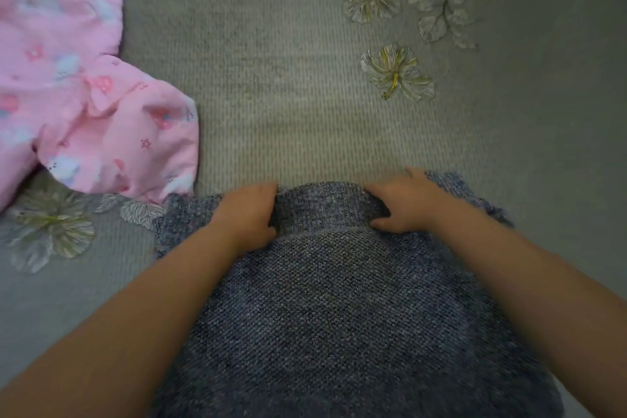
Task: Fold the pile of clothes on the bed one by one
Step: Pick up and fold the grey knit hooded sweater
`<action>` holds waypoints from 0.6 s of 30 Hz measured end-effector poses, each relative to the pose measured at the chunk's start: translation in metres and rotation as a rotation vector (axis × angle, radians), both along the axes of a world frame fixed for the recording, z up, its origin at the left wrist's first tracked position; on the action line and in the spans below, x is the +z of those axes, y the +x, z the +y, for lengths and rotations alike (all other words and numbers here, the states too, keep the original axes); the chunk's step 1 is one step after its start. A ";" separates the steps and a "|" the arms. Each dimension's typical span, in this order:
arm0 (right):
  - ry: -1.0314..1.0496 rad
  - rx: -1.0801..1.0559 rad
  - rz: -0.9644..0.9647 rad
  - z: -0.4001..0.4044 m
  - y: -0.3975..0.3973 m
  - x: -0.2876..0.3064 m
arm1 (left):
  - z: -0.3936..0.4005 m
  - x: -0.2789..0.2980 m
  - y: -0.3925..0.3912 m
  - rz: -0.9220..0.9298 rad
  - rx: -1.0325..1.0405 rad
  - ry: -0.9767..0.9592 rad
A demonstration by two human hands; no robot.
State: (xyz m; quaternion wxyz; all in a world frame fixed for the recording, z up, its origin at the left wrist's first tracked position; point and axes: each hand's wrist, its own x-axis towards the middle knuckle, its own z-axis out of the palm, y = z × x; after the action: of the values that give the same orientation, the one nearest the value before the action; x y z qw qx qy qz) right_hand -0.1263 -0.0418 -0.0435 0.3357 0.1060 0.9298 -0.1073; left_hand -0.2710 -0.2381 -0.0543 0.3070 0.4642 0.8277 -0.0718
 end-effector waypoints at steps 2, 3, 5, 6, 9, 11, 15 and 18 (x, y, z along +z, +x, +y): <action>0.045 -0.010 0.019 -0.012 0.017 0.005 | -0.006 0.003 0.020 0.138 -0.014 -0.003; 0.068 -0.020 0.015 -0.018 0.023 0.009 | -0.010 0.006 0.032 0.215 -0.019 0.055; 0.126 -0.039 -0.010 -0.030 0.033 0.015 | -0.019 0.010 0.053 0.327 -0.015 0.291; 0.150 -0.055 -0.001 -0.036 0.036 0.019 | -0.025 0.010 0.061 0.353 0.002 0.421; 0.253 -0.091 0.128 -0.062 0.044 0.032 | -0.043 0.014 0.079 0.362 0.097 0.570; 0.304 -0.150 0.307 -0.077 0.054 0.040 | -0.053 0.015 0.088 0.381 0.135 0.593; 0.313 -0.234 0.343 -0.106 0.083 0.052 | -0.069 0.023 0.104 0.377 0.166 0.636; 0.338 -0.208 0.086 -0.115 0.089 0.058 | -0.080 0.034 0.117 0.335 0.106 0.548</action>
State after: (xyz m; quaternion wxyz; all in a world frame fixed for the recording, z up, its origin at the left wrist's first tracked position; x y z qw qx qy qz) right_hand -0.0369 -0.1564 0.0145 0.2602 0.2516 0.9321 0.0119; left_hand -0.1542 -0.3181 -0.0206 0.0332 0.4676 0.8783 0.0944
